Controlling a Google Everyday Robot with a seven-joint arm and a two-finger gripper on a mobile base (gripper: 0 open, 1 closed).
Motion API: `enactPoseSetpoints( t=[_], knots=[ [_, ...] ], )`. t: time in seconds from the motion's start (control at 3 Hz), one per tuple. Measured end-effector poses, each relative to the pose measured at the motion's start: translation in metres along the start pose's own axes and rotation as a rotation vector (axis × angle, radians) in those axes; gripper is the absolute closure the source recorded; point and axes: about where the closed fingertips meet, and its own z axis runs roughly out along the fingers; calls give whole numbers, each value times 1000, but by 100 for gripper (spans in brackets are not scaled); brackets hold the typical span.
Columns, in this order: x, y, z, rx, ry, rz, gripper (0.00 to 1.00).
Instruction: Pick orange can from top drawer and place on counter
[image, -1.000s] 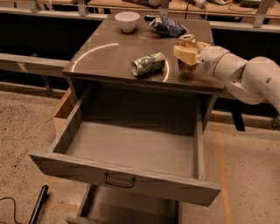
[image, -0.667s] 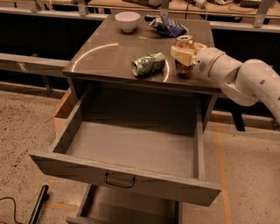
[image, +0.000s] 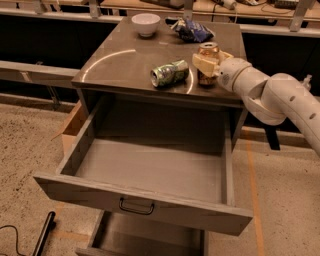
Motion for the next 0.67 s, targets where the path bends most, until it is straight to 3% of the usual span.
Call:
enactPoseSetpoints(
  t=[0.33,0.67],
  knots=[
    [3,3,-4,4,24,-4,5],
    [2,-3,-28,24,71,-22,0]
  ],
)
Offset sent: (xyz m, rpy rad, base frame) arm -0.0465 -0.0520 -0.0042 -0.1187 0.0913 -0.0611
